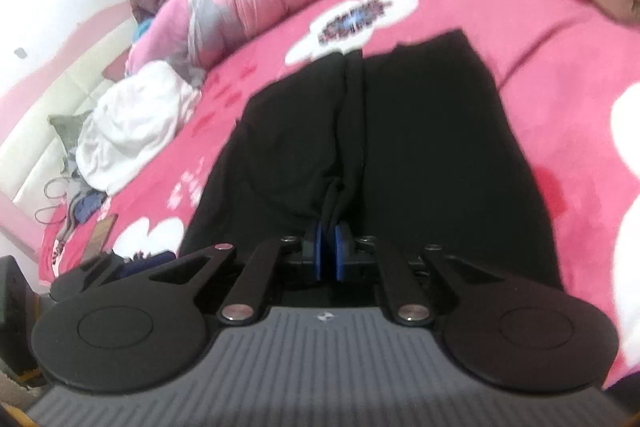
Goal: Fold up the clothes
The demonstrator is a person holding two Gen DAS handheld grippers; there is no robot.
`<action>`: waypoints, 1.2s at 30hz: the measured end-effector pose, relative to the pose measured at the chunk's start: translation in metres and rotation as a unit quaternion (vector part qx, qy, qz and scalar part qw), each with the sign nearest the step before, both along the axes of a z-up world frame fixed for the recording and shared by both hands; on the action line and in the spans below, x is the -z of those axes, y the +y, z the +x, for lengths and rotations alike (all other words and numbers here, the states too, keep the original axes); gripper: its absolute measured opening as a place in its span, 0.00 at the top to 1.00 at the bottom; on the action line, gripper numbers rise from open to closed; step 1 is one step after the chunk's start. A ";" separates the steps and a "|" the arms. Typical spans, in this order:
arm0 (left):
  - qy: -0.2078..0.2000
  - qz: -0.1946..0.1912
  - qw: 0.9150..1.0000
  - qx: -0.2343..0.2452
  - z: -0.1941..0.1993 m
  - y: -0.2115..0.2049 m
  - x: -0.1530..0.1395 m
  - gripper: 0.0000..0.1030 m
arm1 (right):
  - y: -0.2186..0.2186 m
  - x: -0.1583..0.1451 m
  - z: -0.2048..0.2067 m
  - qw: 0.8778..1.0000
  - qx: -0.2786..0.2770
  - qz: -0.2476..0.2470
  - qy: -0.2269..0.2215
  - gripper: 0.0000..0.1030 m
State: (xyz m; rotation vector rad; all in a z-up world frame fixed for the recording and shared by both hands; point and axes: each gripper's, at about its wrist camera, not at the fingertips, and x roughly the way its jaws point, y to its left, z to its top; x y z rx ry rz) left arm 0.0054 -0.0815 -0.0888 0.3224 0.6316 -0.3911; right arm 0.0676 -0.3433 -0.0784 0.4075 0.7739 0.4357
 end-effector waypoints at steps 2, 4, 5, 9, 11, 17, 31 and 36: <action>-0.001 0.003 1.000 -0.002 -0.001 -0.001 0.000 0.24 | -0.006 -0.004 -0.003 1.000 0.008 0.001 -0.008 0.96; -0.001 0.005 1.000 -0.004 -0.001 -0.001 -0.001 0.24 | -0.012 -0.008 -0.006 1.000 0.017 0.001 -0.016 0.96; -0.002 0.006 1.000 -0.006 -0.001 -0.001 -0.001 0.24 | -0.016 -0.010 -0.007 1.000 0.022 0.001 -0.019 0.96; -0.005 0.013 1.000 -0.007 -0.003 -0.003 -0.002 0.24 | -0.026 -0.015 -0.013 0.999 0.036 -0.001 -0.031 0.96; -0.005 0.016 1.000 -0.008 -0.003 -0.004 -0.002 0.24 | -0.031 -0.015 -0.015 0.998 0.044 -0.003 -0.035 0.96; -0.002 0.019 1.000 -0.009 -0.002 -0.005 -0.003 0.24 | -0.051 -0.013 -0.024 0.997 0.072 -0.012 -0.039 0.96; 0.000 0.030 0.999 -0.011 0.001 -0.011 -0.004 0.24 | -0.088 0.011 -0.027 0.994 0.095 0.055 -0.013 0.93; 0.002 0.028 1.000 -0.013 0.003 -0.011 -0.003 0.23 | -0.107 0.018 -0.029 0.986 0.107 0.127 0.010 0.82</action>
